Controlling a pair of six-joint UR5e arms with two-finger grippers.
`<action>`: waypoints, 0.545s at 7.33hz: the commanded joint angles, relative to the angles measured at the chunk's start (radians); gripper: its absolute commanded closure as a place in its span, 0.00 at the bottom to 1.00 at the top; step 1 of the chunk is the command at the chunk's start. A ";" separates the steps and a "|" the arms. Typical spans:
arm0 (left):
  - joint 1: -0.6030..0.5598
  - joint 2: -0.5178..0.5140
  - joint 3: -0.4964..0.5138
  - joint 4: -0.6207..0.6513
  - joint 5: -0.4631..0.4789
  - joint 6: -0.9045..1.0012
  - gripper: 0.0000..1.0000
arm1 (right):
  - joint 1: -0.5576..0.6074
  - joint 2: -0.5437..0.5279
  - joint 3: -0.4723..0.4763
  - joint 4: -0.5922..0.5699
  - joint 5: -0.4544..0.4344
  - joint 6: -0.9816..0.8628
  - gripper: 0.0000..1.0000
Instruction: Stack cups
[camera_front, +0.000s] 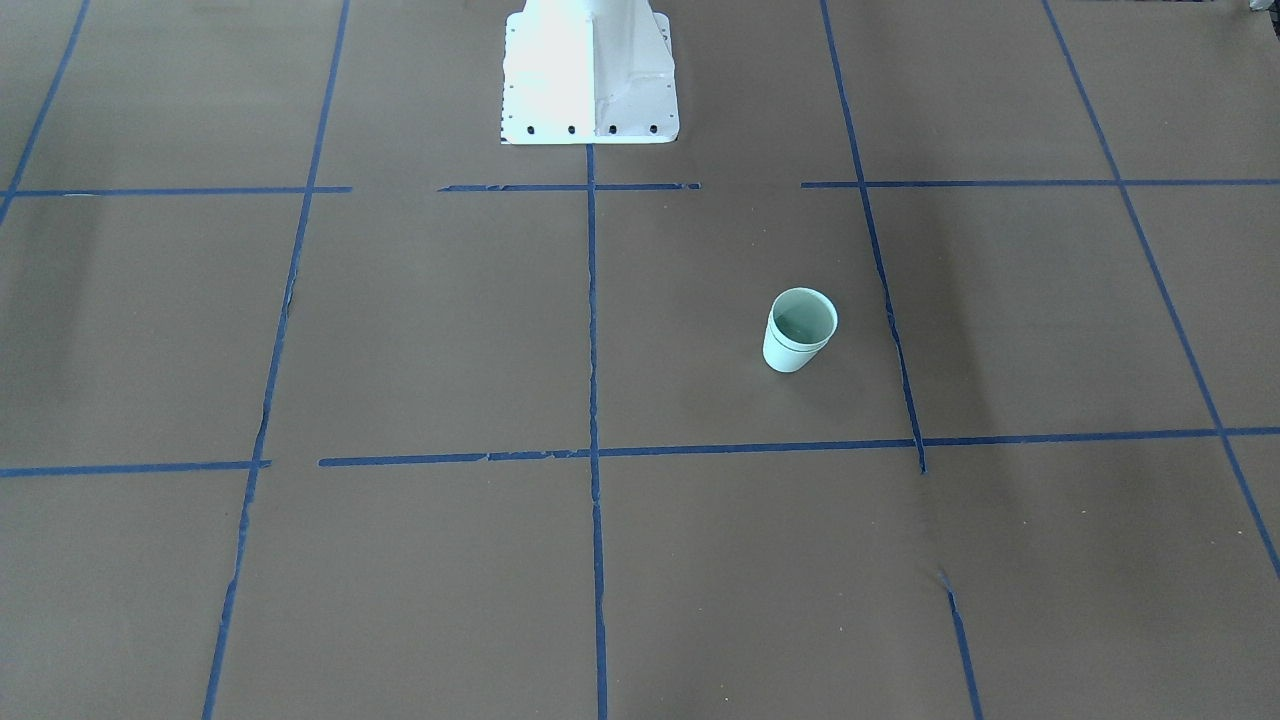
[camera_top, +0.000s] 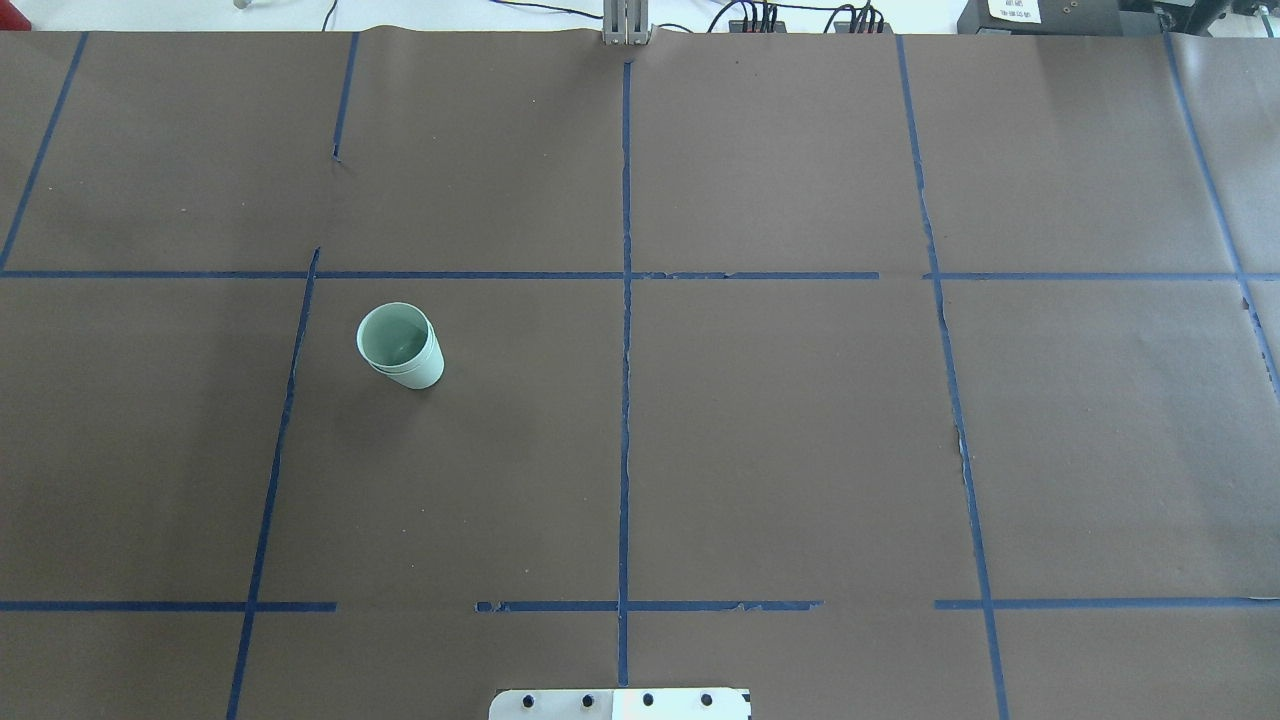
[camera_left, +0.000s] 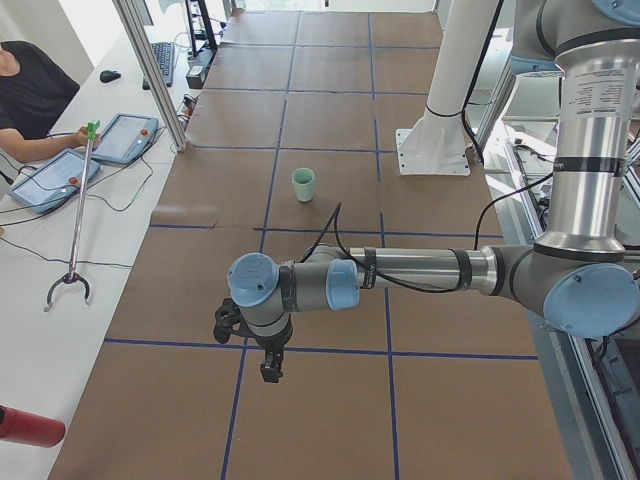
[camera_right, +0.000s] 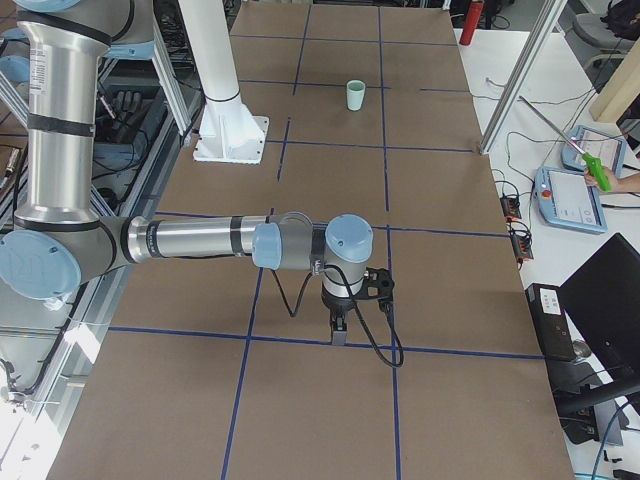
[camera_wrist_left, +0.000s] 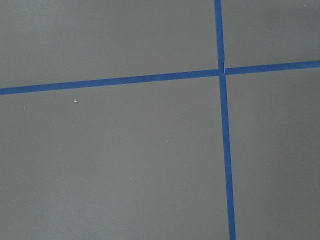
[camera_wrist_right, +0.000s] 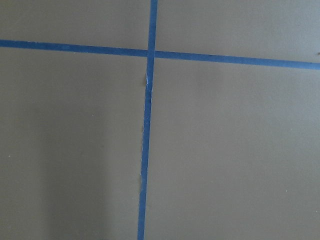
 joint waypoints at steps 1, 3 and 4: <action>0.000 0.000 0.003 0.009 -0.004 0.000 0.00 | 0.000 0.000 0.000 -0.001 0.000 0.000 0.00; -0.001 0.000 0.001 0.013 -0.053 -0.001 0.00 | 0.000 0.000 0.001 0.001 0.000 0.000 0.00; -0.001 0.000 0.000 0.013 -0.076 -0.003 0.00 | 0.000 0.000 0.000 0.001 0.000 0.000 0.00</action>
